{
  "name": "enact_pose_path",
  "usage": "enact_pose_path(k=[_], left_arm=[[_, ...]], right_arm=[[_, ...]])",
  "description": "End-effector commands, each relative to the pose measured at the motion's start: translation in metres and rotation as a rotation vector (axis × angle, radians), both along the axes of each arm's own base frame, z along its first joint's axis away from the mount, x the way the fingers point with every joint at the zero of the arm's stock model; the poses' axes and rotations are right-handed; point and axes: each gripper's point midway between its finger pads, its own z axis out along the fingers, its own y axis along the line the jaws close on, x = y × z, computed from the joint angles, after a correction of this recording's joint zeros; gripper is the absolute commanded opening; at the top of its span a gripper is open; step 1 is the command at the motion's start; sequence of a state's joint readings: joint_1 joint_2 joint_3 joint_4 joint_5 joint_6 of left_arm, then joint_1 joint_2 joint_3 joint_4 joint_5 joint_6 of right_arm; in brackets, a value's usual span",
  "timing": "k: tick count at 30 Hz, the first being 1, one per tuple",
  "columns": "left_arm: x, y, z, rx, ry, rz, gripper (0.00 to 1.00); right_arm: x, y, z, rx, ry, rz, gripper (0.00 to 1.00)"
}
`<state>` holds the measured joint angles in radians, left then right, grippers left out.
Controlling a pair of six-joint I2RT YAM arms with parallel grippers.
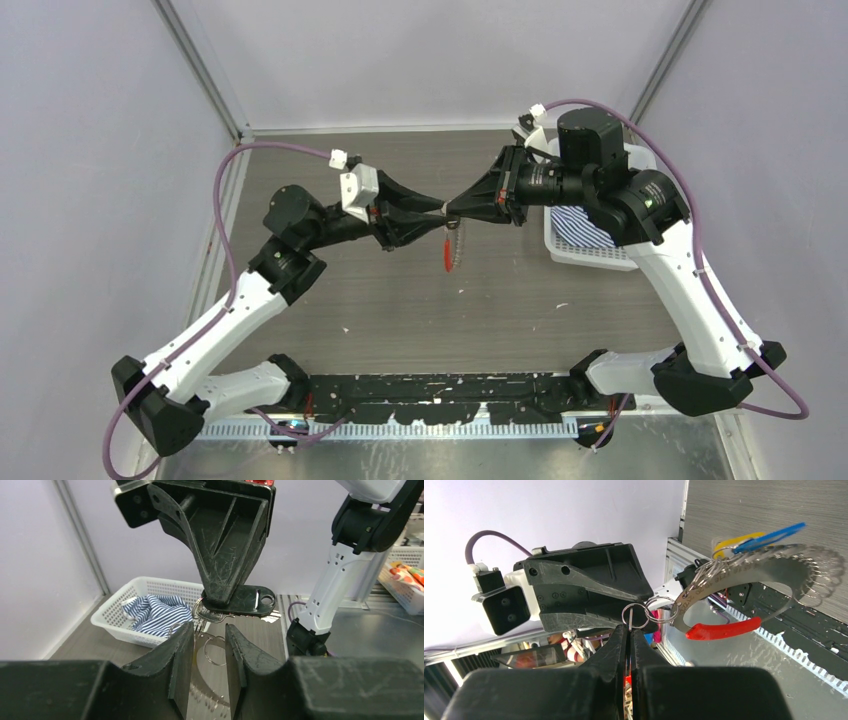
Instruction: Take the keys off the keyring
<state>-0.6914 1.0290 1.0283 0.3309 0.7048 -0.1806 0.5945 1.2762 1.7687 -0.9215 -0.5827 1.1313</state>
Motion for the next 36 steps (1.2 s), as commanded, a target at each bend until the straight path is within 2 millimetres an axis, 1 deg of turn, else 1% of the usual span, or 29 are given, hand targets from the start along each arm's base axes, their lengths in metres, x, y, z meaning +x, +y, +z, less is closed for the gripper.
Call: enact_pose_path(k=[1,6,11,17,19,20,24,28,31,36], left_arm=[[-0.012,-0.003,0.021,-0.028,-0.032,-0.079,0.31],[-0.009,-0.005,0.022,-0.035,-0.023,-0.079,0.3],[-0.008,-0.005,0.023,-0.05,-0.021,-0.079,0.26],[-0.007,-0.007,0.021,-0.05,-0.014,-0.084,0.1],[-0.005,-0.008,0.02,-0.05,-0.009,-0.08,0.02],[-0.005,-0.008,0.019,-0.053,-0.009,-0.079,0.01],[-0.004,-0.004,0.021,-0.087,-0.015,-0.055,0.01],[-0.003,0.003,0.025,-0.134,-0.025,-0.012,0.0],[-0.007,0.007,0.028,-0.158,-0.033,-0.011,0.0],[-0.007,0.013,0.03,-0.194,-0.047,0.02,0.0]], right_arm=[[-0.014,-0.004,0.028,0.064,-0.082,0.036,0.01],[-0.015,-0.005,0.029,0.066,-0.085,0.034,0.01],[-0.015,-0.005,0.03,0.066,-0.086,0.033,0.01],[-0.015,-0.005,0.033,0.075,-0.094,0.03,0.01],[-0.015,-0.005,0.033,0.076,-0.094,0.03,0.01],[-0.015,-0.005,0.032,0.073,-0.092,0.029,0.01],[-0.011,-0.011,0.028,0.038,-0.115,-0.008,0.01],[-0.006,-0.017,0.018,-0.01,-0.11,-0.057,0.01],[-0.002,-0.021,0.006,-0.028,-0.091,-0.088,0.01],[0.004,-0.029,-0.003,-0.034,-0.07,-0.112,0.01]])
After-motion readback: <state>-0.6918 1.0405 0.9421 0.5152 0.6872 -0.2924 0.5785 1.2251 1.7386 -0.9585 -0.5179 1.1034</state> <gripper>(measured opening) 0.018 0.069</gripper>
